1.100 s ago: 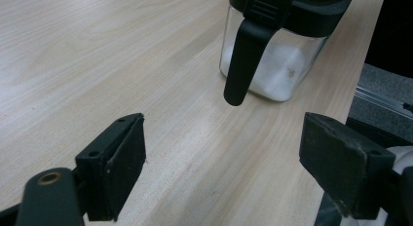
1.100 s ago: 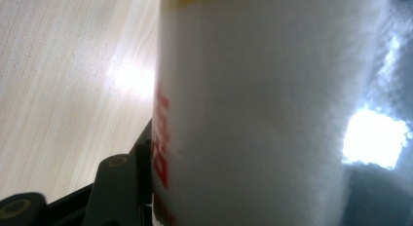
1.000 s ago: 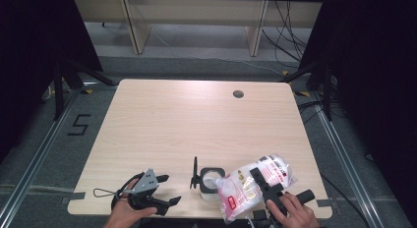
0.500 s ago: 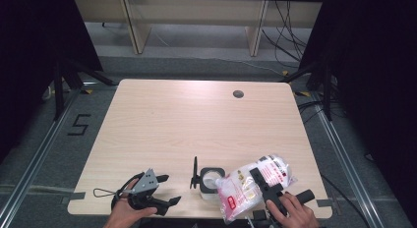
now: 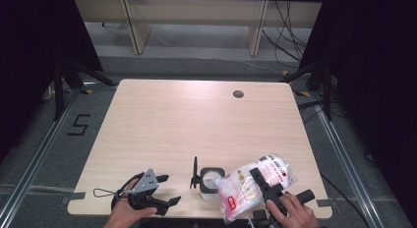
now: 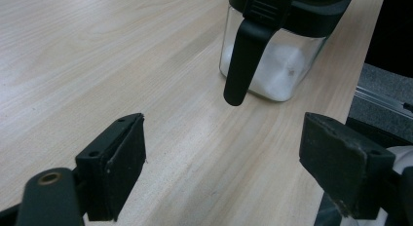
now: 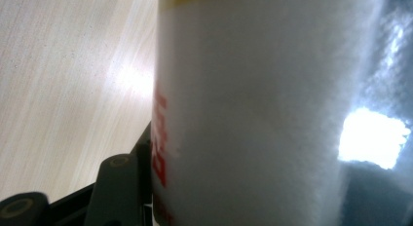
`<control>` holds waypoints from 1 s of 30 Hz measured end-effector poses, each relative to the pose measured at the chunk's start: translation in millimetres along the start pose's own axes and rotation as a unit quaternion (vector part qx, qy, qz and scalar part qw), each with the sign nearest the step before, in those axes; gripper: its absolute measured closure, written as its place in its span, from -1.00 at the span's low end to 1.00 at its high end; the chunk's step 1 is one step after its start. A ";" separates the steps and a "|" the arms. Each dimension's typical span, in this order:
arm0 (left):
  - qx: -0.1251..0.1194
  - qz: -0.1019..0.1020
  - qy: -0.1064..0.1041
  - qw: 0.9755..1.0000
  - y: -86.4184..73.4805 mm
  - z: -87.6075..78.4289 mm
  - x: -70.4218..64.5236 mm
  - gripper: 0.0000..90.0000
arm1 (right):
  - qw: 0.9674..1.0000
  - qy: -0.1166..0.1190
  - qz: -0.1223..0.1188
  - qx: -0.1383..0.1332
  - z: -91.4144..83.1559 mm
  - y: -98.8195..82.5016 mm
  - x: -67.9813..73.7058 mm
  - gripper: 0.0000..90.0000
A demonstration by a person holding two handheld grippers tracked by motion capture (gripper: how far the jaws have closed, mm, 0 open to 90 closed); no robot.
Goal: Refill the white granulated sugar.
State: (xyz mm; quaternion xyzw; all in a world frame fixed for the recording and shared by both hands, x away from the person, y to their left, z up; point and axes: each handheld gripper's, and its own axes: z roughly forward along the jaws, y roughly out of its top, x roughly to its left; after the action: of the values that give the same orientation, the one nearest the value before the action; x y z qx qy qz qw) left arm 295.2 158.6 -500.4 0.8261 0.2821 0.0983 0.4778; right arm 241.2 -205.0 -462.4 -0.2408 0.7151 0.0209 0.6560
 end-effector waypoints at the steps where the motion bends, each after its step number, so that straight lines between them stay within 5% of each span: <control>1: 0.000 -0.001 0.000 1.000 -0.1 0.0 -0.3 -0.63 | 1.000 0.000 0.010 0.002 -0.6 0.5 1.3 -0.01; 9: 0.000 0.000 0.000 1.000 -0.1 0.2 -0.1 -0.63 | 1.000 -0.003 0.000 -0.002 0.2 -0.3 -0.6 0.00; 13: 0.000 0.004 0.001 1.000 0.0 -0.1 0.0 -0.63 | 1.000 0.007 0.006 0.000 -0.4 -0.3 -0.6 0.01; 14: 0.000 0.000 0.001 1.000 -0.2 0.1 -0.3 -0.63 | 0.999 0.012 0.030 0.007 -1.1 0.0 3.0 0.01; 15: 0.000 0.000 0.000 1.000 -0.1 0.1 0.0 -0.63 | 1.000 0.002 0.017 -0.001 -0.1 -0.4 1.3 0.01; 18: -0.001 0.000 0.002 1.000 -0.1 -0.3 -0.4 -0.63 | 0.999 0.006 0.038 0.007 -1.2 -0.3 3.6 0.01; 27: 0.000 -0.001 0.002 1.000 0.0 -0.2 -0.3 -0.63 | 1.000 0.007 0.029 0.007 -0.8 -1.4 1.2 0.02; 30: 0.000 0.000 0.000 1.000 -0.1 -0.1 -0.1 -0.63 | 0.999 0.004 0.043 0.010 -1.7 -1.3 3.8 0.02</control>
State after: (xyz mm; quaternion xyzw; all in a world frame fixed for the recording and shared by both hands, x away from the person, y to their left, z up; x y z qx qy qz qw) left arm 295.0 158.7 -500.4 0.8260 0.2824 0.0984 0.4778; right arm 240.0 -208.0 -465.3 -0.2031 0.7277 0.0412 0.6539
